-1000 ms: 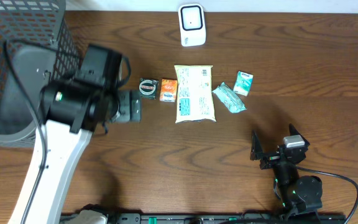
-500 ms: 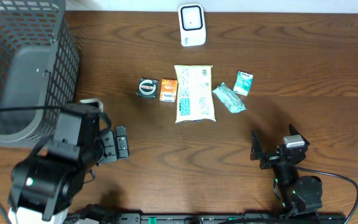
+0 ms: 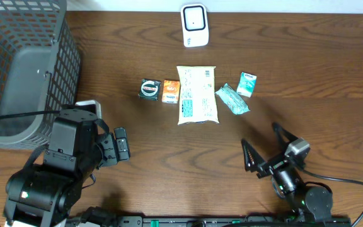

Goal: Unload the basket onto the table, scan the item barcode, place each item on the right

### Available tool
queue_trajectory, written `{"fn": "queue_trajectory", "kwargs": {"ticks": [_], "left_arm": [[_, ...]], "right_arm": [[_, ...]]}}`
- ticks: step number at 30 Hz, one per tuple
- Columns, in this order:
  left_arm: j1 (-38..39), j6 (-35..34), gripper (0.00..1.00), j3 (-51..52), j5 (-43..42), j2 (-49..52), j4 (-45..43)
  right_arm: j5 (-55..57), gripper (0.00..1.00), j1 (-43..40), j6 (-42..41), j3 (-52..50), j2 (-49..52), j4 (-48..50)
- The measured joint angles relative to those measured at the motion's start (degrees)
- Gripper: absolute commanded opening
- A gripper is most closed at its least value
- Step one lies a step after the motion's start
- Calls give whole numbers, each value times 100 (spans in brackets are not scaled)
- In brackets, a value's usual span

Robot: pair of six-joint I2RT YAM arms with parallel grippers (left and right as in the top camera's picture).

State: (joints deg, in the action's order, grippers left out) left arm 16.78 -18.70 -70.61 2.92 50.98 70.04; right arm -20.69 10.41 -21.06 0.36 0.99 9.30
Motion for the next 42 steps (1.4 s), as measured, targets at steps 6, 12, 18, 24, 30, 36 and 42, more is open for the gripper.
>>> {"fn": "queue_trajectory", "kwargs": {"ticks": [6, 12, 18, 24, 30, 36, 42], "left_arm": [[0, -44, 98, 13, 4, 2, 0], [0, -59, 97, 22, 0, 2, 2], [0, -59, 98, 24, 0, 2, 2], [0, -61, 98, 22, 2, 0, 0], [0, -61, 98, 24, 0, 2, 2], [0, -61, 98, 24, 2, 2, 0], [0, -61, 98, 24, 2, 2, 0]], "right_arm": [[-457, 99, -2, -1185, 4, 7, 1987], [-81, 99, -2, -1270, 273, 9, 2852], [118, 99, -2, -35, 1954, 529, 487], [164, 99, -2, 1141, 3757, 1681, -1742], [190, 99, -2, 1832, 5132, 3042, -3451], [184, 99, -2, 2065, 6384, 4557, -4968], [-511, 99, -2, 2094, 6638, 5748, -5311]]}}
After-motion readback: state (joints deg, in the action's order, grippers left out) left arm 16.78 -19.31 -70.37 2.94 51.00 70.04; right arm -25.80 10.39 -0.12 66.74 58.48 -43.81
